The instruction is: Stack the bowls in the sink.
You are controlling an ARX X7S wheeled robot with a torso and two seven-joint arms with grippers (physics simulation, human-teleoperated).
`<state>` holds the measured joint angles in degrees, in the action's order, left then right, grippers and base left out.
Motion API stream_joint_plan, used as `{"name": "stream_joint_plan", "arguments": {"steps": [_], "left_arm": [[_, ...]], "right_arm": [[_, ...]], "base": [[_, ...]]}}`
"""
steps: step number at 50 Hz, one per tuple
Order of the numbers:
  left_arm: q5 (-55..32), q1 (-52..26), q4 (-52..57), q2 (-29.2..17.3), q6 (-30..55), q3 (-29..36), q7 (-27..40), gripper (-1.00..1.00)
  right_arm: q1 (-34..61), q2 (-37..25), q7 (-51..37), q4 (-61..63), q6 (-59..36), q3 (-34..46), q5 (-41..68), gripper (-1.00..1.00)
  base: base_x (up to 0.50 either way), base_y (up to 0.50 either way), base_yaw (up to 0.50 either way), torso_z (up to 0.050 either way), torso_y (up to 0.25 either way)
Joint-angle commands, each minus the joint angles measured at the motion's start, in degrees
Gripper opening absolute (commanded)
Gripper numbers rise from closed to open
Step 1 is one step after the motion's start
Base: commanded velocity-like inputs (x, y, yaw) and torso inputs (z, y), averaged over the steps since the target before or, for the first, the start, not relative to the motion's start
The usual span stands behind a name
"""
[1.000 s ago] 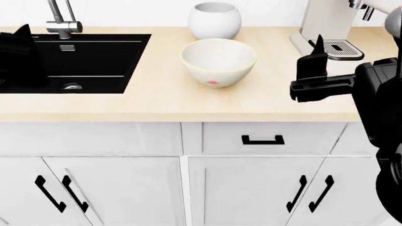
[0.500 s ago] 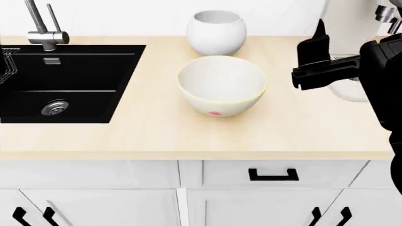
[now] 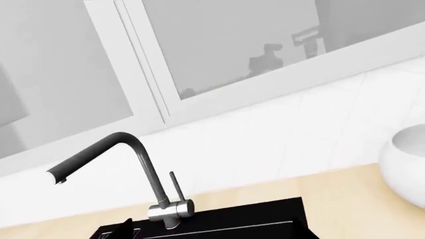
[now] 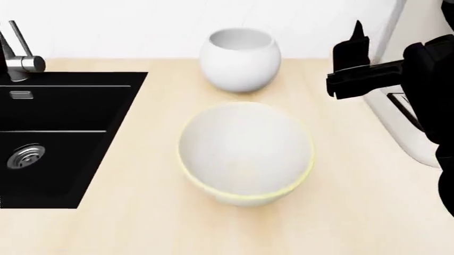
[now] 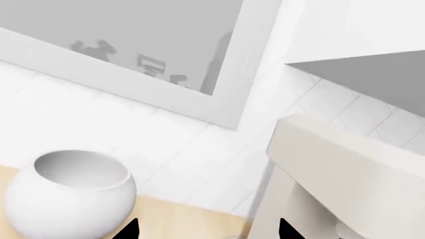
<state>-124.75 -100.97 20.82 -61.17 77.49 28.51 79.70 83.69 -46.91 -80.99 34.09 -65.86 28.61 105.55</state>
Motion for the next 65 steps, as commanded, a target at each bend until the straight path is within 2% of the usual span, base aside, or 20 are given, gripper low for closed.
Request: {"name": "stream_joint_plan", "arguments": {"steps": [1,20,37,43,51,65], "left_arm": [[-0.6,-0.6,0.4,-0.4,-0.8,1.0,0.0,1.00],[-0.2,-1.4,0.4,-0.6,-1.2,2.0,-1.0,1.00],[-3.1,-3.1,0.4,-1.2,-2.8,3.7,0.1,1.00],[-5.5,-3.5,0.6,-1.2,-4.9,3.7,0.0,1.00],[-7.6,-2.5,2.1,-2.3,-7.1,3.0,-1.0,1.00],[-7.8,-3.3,2.2,-2.5,-7.3,3.4,-1.3,1.00]], "right_arm": [[-0.1,-0.5,0.0,0.1,0.7,0.2,0.3,1.00],[0.5,-0.7,-0.4,0.1,0.8,1.3,0.2,1.00],[3.3,0.7,-2.4,-1.5,1.2,3.1,2.1,1.00],[8.3,5.6,-3.2,-8.6,2.0,5.3,5.4,1.00],[17.4,14.4,0.7,-22.1,-0.9,10.0,1.8,1.00],[21.0,23.2,6.4,-39.7,1.3,12.3,-1.4,1.00]], "base": [[0.50,-0.10,0.00,0.000,0.010],[0.50,-0.17,0.00,0.000,0.001],[0.02,0.00,0.00,0.000,0.001],[0.00,0.00,0.00,0.000,0.000],[0.00,0.00,0.00,0.000,0.000],[0.00,0.00,0.00,0.000,0.000]]}}
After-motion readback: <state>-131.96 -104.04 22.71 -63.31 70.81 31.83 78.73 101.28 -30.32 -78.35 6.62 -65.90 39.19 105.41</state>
